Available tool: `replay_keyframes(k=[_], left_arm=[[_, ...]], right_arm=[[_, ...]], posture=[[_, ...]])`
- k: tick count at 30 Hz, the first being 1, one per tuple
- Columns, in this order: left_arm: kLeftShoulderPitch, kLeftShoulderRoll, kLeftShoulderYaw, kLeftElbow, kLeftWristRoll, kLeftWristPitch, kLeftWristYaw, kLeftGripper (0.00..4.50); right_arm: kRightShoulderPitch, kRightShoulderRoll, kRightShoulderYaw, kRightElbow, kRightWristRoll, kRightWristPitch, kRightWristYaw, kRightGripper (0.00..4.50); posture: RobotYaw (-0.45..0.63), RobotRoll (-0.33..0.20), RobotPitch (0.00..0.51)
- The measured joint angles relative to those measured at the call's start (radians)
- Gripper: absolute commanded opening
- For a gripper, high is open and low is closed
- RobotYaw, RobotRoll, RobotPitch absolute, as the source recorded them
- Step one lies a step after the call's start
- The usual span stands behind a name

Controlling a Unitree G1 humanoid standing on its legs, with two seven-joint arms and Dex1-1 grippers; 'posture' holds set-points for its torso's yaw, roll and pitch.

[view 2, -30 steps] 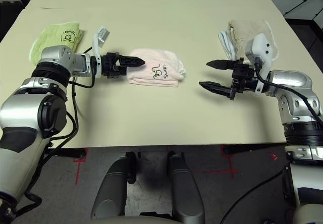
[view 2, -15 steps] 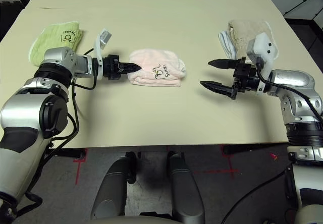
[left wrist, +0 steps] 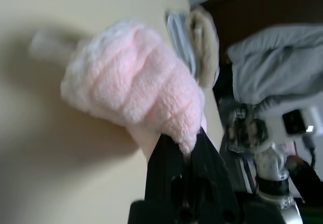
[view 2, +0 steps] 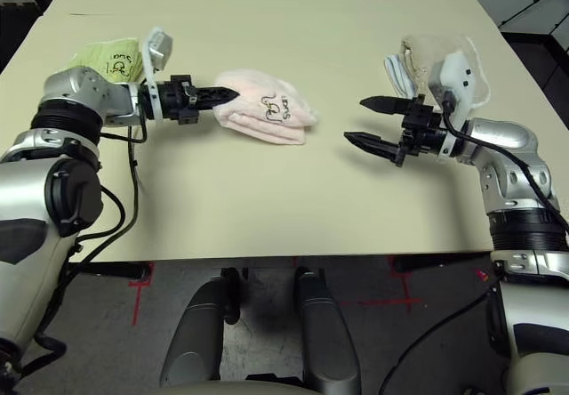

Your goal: Fold the towel and set it aside.

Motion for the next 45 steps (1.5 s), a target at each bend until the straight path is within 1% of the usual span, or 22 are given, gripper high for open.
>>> replay_keyframes(k=[4,7,11,16,18,20,24,29,35,38,40,41,45], left_arm=[[-0.06,0.048,0.127,0.027,-0.056,-0.173,0.148,0.01],[-0.073,0.055,0.182,0.038,-0.084,-0.267,0.221,0.01],[-0.073,0.066,0.222,0.066,-0.087,-0.425,0.303,0.01],[-0.072,0.078,0.229,0.07,-0.081,-0.61,0.385,0.01],[-0.066,0.082,0.224,0.07,-0.071,-0.67,0.408,0.01],[-0.052,0.082,0.223,0.07,-0.068,-0.708,0.423,0.01],[-0.012,0.08,0.211,0.07,-0.059,-0.737,0.429,0.01],[0.027,0.081,0.183,0.067,-0.037,-0.809,0.432,0.01],[0.041,0.082,0.179,0.066,-0.028,-0.907,0.443,0.01],[0.036,0.083,0.175,0.066,-0.025,-0.937,0.422,0.01],[0.031,0.085,0.156,0.066,-0.012,-0.954,0.411,0.01],[0.029,0.085,0.147,0.066,-0.004,-0.959,0.41,0.01],[0.03,0.092,0.118,0.069,0.029,-0.978,0.409,0.01]], right_arm=[[-0.006,0.004,0.001,0.004,-0.002,0.0,0.0,4.5],[-0.008,0.006,0.002,0.007,-0.003,0.0,0.0,4.5],[-0.02,0.012,0.003,0.007,-0.003,0.001,-0.001,4.5],[-0.02,0.028,0.001,0.006,0.0,0.009,-0.028,4.5],[-0.022,0.054,-0.006,-0.001,0.016,0.028,-0.058,4.5],[-0.034,0.098,-0.021,-0.003,0.033,0.047,-0.095,4.5],[-0.074,0.18,-0.031,-0.004,0.045,0.054,-0.163,4.5],[-0.086,0.236,-0.025,0.0,0.044,0.05,-0.182,4.5],[-0.099,0.242,-0.021,0.0,0.043,0.051,-0.18,4.5],[-0.098,0.242,-0.02,-0.002,0.044,0.055,-0.179,4.5],[-0.095,0.242,-0.02,-0.007,0.044,0.06,-0.179,4.5],[-0.093,0.242,-0.02,-0.01,0.044,0.062,-0.179,4.5],[-0.074,0.235,-0.021,-0.041,0.044,0.079,-0.18,4.5]], posture=[[0.04,0.0,0.223],[0.03,0.0,0.223],[0.02,0.0,0.223],[0.02,0.0,0.221],[0.04,0.0,0.218],[0.04,0.0,0.218],[0.06,0.0,0.216],[0.08,0.0,0.216],[0.08,0.0,0.217],[0.08,0.0,0.217],[0.08,0.0,0.217],[0.06,0.0,0.219],[0.06,0.0,0.219]])
